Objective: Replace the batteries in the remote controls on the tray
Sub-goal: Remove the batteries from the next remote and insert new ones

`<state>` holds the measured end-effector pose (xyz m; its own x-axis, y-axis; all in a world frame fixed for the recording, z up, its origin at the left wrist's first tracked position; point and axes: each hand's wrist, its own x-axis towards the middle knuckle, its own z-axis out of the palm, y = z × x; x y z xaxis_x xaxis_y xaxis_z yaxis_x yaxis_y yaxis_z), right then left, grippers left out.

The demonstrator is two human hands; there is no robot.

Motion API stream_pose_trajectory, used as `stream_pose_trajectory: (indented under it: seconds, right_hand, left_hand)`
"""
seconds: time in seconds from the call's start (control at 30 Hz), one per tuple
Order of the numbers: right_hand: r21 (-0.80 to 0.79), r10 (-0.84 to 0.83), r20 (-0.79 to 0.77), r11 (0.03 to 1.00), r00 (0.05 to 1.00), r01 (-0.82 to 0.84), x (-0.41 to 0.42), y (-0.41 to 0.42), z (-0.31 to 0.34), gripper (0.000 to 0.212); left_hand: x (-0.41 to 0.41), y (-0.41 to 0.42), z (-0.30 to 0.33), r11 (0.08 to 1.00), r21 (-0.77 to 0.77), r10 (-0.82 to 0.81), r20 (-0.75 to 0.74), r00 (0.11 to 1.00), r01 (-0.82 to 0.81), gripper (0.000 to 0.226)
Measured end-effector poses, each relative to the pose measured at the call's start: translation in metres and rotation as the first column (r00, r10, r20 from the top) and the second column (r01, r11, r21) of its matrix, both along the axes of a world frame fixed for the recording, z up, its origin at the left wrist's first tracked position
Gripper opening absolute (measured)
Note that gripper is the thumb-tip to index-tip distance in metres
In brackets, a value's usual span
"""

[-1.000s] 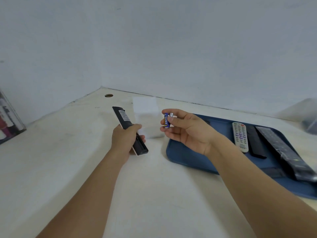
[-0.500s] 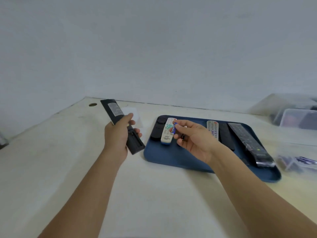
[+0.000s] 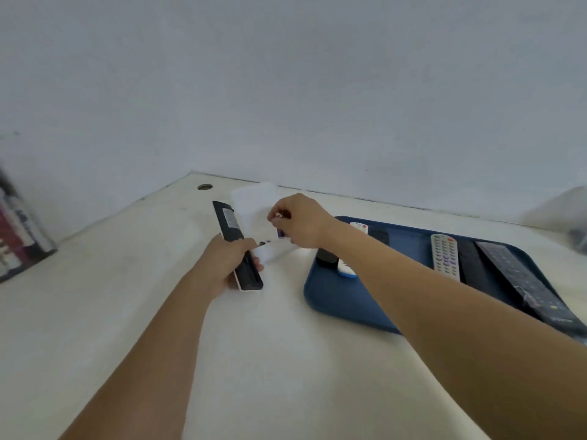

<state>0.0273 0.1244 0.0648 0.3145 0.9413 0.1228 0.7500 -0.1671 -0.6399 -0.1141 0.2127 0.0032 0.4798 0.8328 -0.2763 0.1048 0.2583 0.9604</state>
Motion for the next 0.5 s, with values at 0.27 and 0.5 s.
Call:
stream_pose_trajectory:
  seconds: [0.27, 0.5]
  right_hand:
    - [0.143, -0.098, 0.379, 0.989, 0.920, 0.046, -0.010, 0.017, -0.026, 0.014]
    - [-0.013, -0.019, 0.540, 0.999, 0.842, 0.031, -0.005, 0.009, -0.037, 0.024]
  left_hand:
    - [-0.002, -0.006, 0.004, 0.982, 0.094, -0.177, 0.126, 0.976, 0.166, 0.042]
    - [-0.001, -0.010, 0.003, 0.969, 0.107, -0.229, 0.031, 0.973, 0.225, 0.050]
